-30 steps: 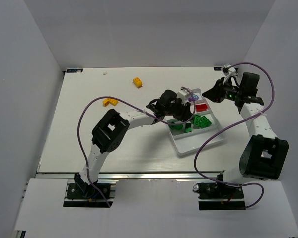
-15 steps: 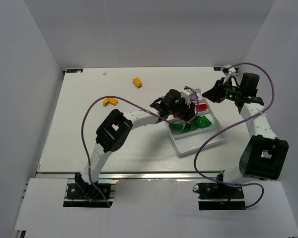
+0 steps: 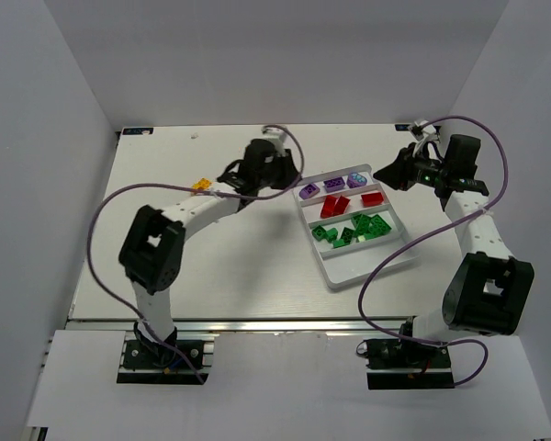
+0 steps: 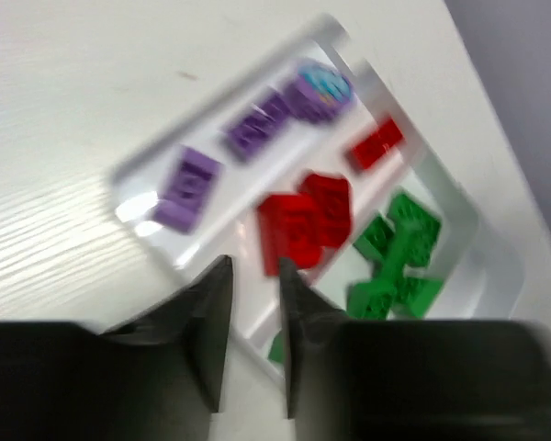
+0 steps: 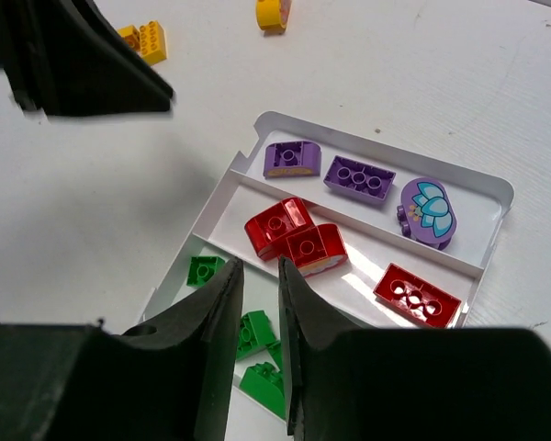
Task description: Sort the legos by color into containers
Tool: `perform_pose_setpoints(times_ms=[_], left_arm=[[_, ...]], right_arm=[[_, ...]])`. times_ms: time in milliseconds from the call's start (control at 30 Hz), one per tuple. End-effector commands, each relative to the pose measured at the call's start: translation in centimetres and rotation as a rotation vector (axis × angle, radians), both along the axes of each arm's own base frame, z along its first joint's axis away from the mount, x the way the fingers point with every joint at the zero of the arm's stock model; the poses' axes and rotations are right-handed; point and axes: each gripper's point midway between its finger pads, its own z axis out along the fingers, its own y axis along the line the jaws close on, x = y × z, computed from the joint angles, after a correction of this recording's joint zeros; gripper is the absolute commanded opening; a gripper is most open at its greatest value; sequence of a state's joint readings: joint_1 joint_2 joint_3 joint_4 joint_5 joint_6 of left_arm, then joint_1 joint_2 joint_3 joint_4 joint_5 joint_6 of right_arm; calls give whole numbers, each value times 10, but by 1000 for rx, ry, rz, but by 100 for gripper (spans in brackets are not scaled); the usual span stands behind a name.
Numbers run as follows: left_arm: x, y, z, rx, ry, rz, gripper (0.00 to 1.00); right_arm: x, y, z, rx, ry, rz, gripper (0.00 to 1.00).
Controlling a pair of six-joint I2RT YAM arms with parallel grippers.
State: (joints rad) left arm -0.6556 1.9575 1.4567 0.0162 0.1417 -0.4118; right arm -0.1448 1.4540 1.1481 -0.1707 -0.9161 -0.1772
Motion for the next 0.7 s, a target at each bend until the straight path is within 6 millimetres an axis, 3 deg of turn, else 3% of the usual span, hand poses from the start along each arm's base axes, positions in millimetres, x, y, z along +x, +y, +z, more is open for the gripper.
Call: perform_pose_setpoints(times_ms=[0,33,100,167,333,400,433,500,533,600,667], left_arm=[[16,82,21,-23,71,306,41],[17,109,23,7,82,407,63],[14,149,7,38,160,546,78],[17,183,9,34,186,682,91],[12,237,-12,40,333,918,95],[9,261,-31,46,427,1040,95],[12,265,-30,41,441,1070,95],[11,281,-48,93,496,1147,93],[19,284,-42,90,486,1164,93],[23,290,-56,139,507,1195,89],[34,293,-53,131,500,1207,87]], right_arm=[[2,2,7,-7,-42,27,28],[2,4,5,-10,-36,30,28],[4,9,2,-19,-32,40,28],[5,13,-4,-32,-12,43,28],[7,35,-12,-70,4,83,30],[7,42,-15,-75,12,96,31],[7,44,-15,-77,10,102,31],[10,45,-16,-77,15,103,31],[10,45,-18,-76,21,104,31],[11,44,-17,-77,21,102,31],[12,44,-19,-79,25,102,31]])
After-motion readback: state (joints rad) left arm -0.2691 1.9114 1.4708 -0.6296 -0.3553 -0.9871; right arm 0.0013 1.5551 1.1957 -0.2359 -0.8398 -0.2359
